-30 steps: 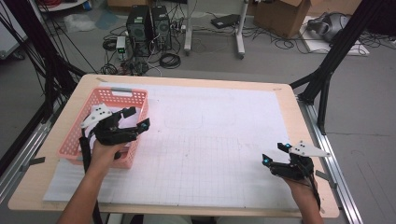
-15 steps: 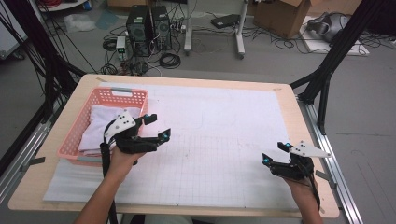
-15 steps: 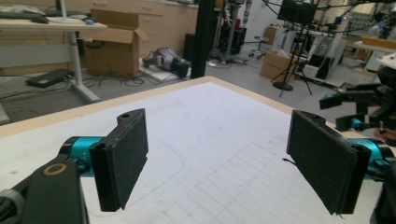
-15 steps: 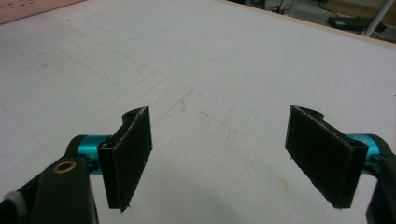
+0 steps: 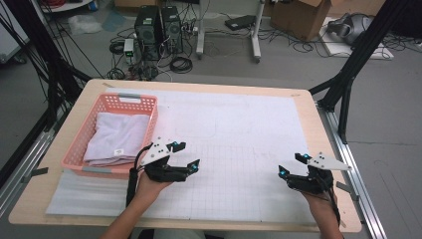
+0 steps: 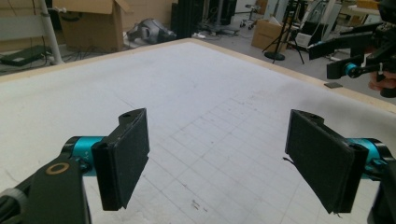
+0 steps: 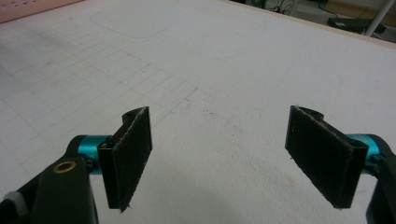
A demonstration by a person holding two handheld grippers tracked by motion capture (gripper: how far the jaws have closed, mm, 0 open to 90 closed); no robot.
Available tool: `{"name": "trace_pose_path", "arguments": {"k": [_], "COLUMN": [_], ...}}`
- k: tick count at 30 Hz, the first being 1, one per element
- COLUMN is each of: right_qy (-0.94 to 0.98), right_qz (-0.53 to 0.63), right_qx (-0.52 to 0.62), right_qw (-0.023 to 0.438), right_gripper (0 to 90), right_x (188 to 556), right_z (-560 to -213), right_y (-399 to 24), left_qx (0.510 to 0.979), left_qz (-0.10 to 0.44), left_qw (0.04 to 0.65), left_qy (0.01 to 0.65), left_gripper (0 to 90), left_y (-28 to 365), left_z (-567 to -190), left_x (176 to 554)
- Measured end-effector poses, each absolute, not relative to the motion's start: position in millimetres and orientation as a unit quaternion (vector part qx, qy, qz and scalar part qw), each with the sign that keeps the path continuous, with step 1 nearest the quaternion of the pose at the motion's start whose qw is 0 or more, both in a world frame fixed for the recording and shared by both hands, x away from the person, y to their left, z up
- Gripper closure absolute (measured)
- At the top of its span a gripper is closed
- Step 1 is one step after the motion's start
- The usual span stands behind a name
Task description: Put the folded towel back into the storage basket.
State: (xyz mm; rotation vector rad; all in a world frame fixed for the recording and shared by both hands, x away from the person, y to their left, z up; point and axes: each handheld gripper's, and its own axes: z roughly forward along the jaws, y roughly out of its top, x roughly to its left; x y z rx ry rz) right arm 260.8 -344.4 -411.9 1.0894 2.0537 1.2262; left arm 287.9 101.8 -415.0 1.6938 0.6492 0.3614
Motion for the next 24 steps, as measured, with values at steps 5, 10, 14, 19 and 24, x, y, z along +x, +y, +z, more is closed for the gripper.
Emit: {"name": "trace_pose_path", "arguments": {"k": [5, 10, 14, 19, 24], "right_qy": [0.755, 0.756, 0.755, 0.755, 0.756], "right_qz": [0.452, 0.453, 0.454, 0.454, 0.455], "right_qx": [0.401, 0.399, 0.4, 0.402, 0.401], "right_qw": [0.255, 0.251, 0.251, 0.249, 0.246], "right_gripper": [21.8, 21.8, 21.8, 21.8, 21.8], "right_x": [262.1, 263.5, 263.4, 263.7, 264.7], "right_z": [-411.8, -412.5, -412.9, -414.1, -415.1], "right_y": [-343.1, -341.4, -342.7, -343.4, -343.2], "left_qx": [0.732, 0.733, 0.731, 0.731, 0.731], "left_qz": [0.154, 0.151, 0.151, 0.149, 0.149], "left_qw": [0.601, 0.598, 0.597, 0.594, 0.592], "left_qy": [0.284, 0.288, 0.292, 0.301, 0.306], "left_gripper": [22.0, 22.1, 22.0, 22.0, 22.0], "left_y": [100.4, 99.8, 101.4, 105.7, 107.8], "left_z": [-420.7, -424.4, -426.0, -428.6, -430.1], "left_x": [286.9, 289.0, 290.6, 292.8, 293.8]}}
